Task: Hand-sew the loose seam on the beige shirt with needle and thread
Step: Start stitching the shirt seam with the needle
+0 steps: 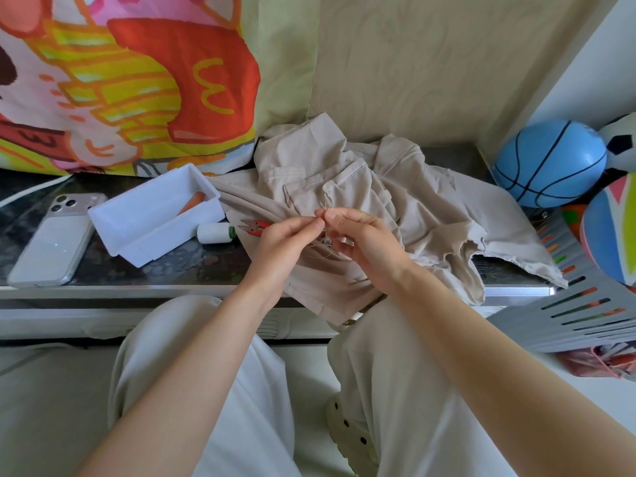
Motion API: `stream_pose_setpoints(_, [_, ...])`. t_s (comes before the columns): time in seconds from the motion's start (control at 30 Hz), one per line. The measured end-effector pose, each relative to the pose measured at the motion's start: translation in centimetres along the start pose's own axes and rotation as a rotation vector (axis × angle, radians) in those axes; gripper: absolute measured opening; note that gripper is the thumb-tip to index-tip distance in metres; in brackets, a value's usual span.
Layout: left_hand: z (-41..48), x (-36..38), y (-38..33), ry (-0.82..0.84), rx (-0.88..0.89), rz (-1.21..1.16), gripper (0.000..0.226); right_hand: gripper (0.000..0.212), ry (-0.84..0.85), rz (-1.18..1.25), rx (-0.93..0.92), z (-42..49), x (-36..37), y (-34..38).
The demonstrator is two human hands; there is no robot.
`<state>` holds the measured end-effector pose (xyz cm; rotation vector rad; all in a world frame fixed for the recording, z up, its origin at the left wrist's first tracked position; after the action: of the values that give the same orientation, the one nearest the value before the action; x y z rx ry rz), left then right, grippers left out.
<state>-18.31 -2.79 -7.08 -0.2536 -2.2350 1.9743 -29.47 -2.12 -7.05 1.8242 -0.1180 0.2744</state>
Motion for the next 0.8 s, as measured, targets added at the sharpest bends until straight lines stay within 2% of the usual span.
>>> stream_pose_setpoints(0.13, [0.4,-0.7,0.8,-0.073,-0.117,-0.028,0.017,0.013,-0.028,-0.045,-0.042,0.1,-0.2,0.2])
stream_pose_setpoints(0.23, [0.4,-0.7,1.5,-0.097,-0.202,-0.152,0.016,0.011,-0.077,-0.117,-0.149,-0.1,-0.4,1.0])
stream_pose_setpoints(0.43, [0.3,-0.1,2.5,-0.028,-0.35,-0.361,0.013,0.018,-0.13,-0.293,-0.365,-0.5,-0.1,2.0])
stream_pose_setpoints(0.57, [-0.1,0.2,2.3,0.029,-0.394,-0.458,0.007,0.015,-0.201,-0.455,-0.508,-0.8,-0.3,2.7])
stream_pose_setpoints(0.7, [0.0,0.2,2.0,0.054,-0.392,-0.457,0.02,0.014,-0.233,-0.591,-0.621,-1.3,-0.1,3.3])
stream_pose_setpoints(0.8, [0.1,-0.1,2.3,0.013,-0.385,-0.417,0.009,0.013,-0.234,-0.644,-0.685,-1.2,0.1,3.3])
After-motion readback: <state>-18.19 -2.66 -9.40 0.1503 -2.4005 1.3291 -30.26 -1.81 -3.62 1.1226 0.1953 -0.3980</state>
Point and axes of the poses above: each hand's wrist, its own z-axis towards the middle knuckle, its own x-axis out of the palm, y = z × x, the point moved 8 cm from there along z, towards the middle knuckle, and after that the axes turned 1 degree about z, right-handed, at the moved point
